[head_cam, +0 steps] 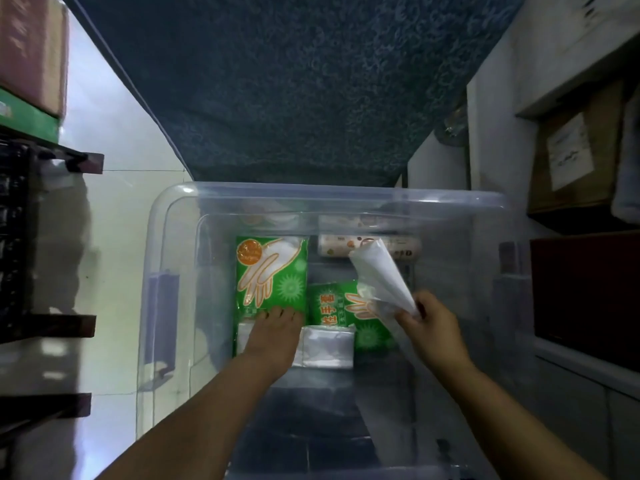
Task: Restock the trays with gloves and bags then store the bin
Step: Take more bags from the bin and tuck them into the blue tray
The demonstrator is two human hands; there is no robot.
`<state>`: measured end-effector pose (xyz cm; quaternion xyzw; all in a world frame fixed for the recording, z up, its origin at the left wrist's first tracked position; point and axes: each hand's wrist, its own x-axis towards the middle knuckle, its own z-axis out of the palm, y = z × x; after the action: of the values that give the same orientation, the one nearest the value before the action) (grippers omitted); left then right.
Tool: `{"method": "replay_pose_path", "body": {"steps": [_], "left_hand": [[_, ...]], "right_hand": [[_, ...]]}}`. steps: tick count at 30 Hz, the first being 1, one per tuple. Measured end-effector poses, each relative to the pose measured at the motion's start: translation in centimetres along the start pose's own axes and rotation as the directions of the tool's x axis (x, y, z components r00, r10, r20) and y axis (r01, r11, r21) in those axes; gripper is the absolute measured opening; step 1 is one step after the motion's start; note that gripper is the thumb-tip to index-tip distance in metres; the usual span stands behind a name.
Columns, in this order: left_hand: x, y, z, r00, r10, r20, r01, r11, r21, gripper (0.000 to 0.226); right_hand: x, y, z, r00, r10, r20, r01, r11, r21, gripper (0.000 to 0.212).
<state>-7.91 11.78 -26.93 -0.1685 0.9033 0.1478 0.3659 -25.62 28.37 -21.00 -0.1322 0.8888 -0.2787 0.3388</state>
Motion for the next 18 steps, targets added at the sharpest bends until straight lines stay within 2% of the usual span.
{"method": "replay_pose_path", "body": {"steps": [6,9,14,18], "left_hand": [[-0.7,0.1,-1.2,0.995,-0.006,0.098,0.002,0.999,0.044,0.038],[-2.5,-0.3,-2.3,0.990,0.028,0.138,-0.021,0.998,-0.057,0.041],[-6.7,-1.0,-8.8,0.999,0.024,0.026,-0.014,0.945,-0.328,0.024],[-10.4,-0.9,-16.5,0.979,-0.058,-0.197,-0.062,0.832,-0.552,0.009]], "right_hand": [[-1.9,-0.5,-1.1,0.989,0.073,-0.131,-0.051,0.985,0.166,0.020],[-3.7,-2.2,-1.8,0.981,0.086,-0.174,-0.044,0.971,0.235,0.018],[-7.6,-6.6,-4.3,0.957,0.125,-0.261,-0.018,0.926,0.378,0.021],[-11.6,-10.5,-7.2,0.912,0.179,-0.370,0.004,0.896,0.443,0.021]]}}
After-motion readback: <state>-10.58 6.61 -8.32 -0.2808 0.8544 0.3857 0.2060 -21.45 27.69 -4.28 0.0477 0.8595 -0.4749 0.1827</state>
